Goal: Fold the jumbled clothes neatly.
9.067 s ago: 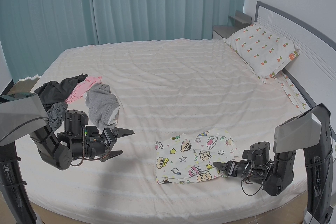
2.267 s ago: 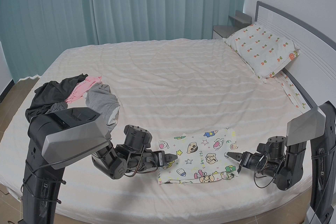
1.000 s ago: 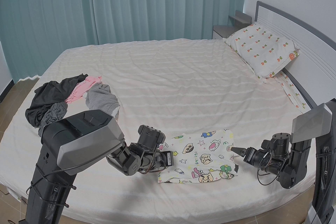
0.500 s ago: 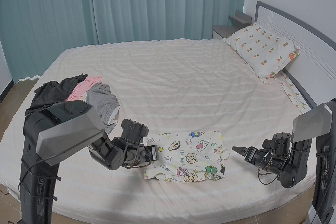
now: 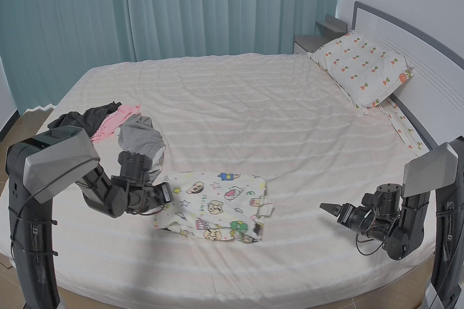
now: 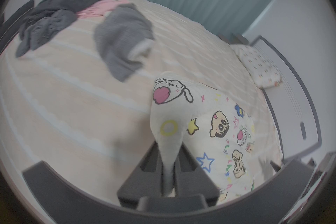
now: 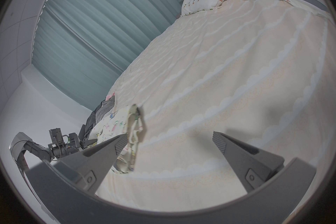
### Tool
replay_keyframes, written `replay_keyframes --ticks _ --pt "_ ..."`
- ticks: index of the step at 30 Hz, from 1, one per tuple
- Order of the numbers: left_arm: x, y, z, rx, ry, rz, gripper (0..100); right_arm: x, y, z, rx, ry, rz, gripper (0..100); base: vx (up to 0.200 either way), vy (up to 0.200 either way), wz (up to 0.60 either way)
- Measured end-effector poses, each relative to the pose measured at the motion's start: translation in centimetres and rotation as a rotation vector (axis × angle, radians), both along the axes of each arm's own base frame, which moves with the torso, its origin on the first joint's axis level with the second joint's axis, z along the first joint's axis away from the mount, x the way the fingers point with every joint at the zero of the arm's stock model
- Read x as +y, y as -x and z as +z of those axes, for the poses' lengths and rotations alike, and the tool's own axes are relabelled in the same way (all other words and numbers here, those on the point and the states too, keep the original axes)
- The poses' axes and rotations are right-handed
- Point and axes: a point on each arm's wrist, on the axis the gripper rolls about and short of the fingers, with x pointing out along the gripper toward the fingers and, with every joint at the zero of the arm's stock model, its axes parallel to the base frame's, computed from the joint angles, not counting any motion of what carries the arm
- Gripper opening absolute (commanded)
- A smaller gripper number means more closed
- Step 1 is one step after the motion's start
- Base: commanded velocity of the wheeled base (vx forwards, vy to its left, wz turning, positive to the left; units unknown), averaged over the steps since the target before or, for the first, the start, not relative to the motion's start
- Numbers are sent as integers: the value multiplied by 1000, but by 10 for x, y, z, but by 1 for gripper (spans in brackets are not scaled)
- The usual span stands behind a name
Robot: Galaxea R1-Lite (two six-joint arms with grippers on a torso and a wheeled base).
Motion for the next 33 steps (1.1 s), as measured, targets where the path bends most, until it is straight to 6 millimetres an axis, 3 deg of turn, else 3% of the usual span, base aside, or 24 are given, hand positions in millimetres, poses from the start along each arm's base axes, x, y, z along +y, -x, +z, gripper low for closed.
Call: replay_keyframes --ticks 8,19,20,28,33 --pt "69 -5 -3 -5 -36 113 0 1 1 -1 3 1 5 100 0 0 0" --pt "81 -13 -5 -22 -37 138 0 2 0 -2 5 1 5 100 0 0 0" --pt "81 -13 -5 -20 -37 138 100 1 0 -2 5 2 5 100 0 0 0" --pt "83 -13 -9 -6 6 181 100 2 0 3 -13 8 -2 100 0 0 0" --pt "88 -9 10 -32 86 199 100 1 1 15 -51 33 -67 100 0 0 0"
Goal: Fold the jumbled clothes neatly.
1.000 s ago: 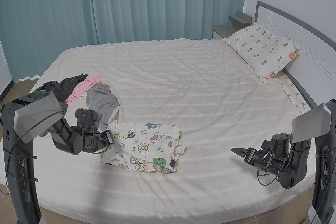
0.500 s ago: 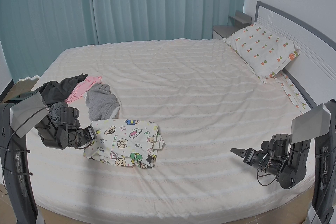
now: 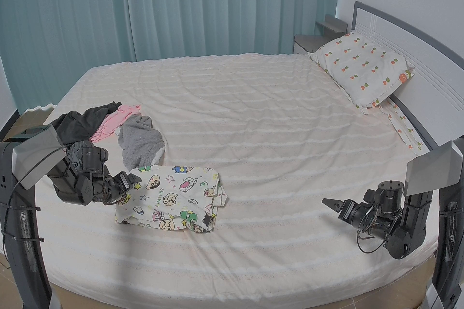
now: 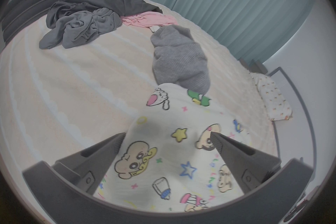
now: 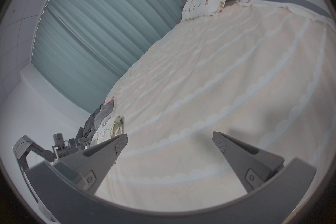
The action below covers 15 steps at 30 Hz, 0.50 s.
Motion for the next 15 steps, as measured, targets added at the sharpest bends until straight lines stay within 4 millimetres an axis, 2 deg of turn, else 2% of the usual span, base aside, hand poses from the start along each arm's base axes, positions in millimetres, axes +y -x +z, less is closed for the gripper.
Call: replay_keyframes --ticks 5,10,15 --pt "3 10 32 -59 52 24 100 7 8 13 -25 5 4 100 0 0 0" --pt "2 26 72 -134 114 36 100 29 21 28 -56 6 71 100 0 0 0" --pt "-1 50 109 -202 167 -5 100 42 37 58 -142 -5 114 100 0 0 0"
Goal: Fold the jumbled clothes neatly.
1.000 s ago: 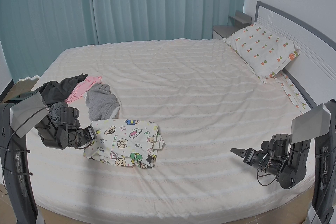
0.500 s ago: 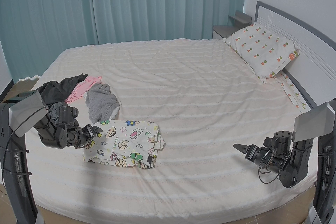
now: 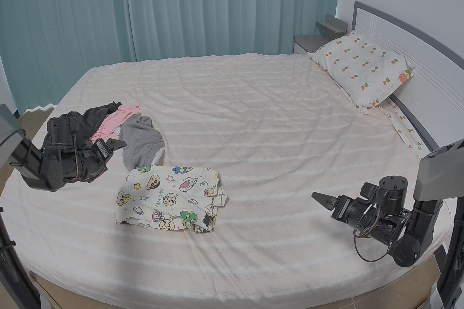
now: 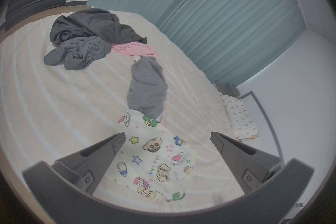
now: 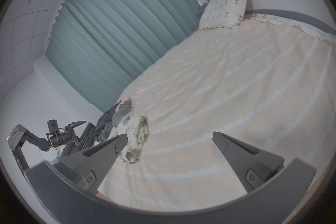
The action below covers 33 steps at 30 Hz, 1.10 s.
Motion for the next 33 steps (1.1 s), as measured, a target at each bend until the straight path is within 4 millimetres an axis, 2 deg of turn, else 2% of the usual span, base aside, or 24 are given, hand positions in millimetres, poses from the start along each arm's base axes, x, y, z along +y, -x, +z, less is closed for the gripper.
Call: replay_keyframes --ticks 7,14,20,24,29,33 --pt "-18 44 46 -110 21 -82 100 -6 40 53 -155 43 26 100 0 0 0" --pt "-45 98 81 -210 -7 -175 100 -26 88 88 -230 149 -22 100 0 0 0" --pt "-66 146 101 -255 -82 -188 100 -46 129 106 -243 228 -62 100 0 0 0" --pt "-73 173 108 -275 -138 -171 100 -61 152 112 -234 279 -90 100 0 0 0" --pt "-69 213 116 -299 -219 -125 100 -82 188 115 -224 363 -140 100 0 0 0" --pt "-58 246 119 -330 -294 -63 100 -93 217 113 -240 431 -183 100 0 0 0"
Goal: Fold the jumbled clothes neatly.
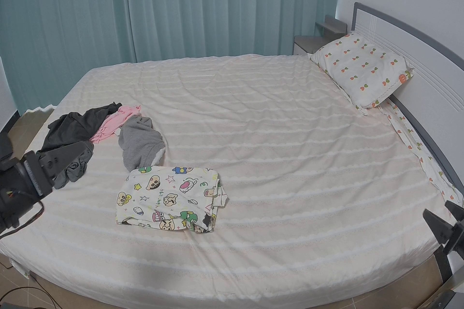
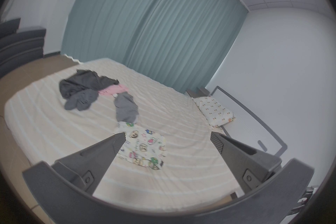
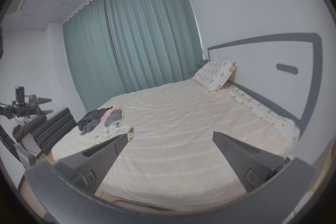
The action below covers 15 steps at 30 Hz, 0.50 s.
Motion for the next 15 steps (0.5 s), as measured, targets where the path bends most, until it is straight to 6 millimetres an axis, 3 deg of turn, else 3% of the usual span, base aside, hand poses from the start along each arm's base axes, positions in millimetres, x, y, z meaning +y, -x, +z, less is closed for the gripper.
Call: replay_keyframes --ticks 8,11,15 --pt "33 84 -5 -164 -154 185 100 -10 49 -16 -106 94 -98 100 0 0 0" --pt "38 111 -18 -219 -200 243 100 -10 56 -27 -132 115 -118 100 0 0 0" --pt "39 134 -57 -244 -263 308 100 -9 60 -43 -175 139 -109 100 0 0 0"
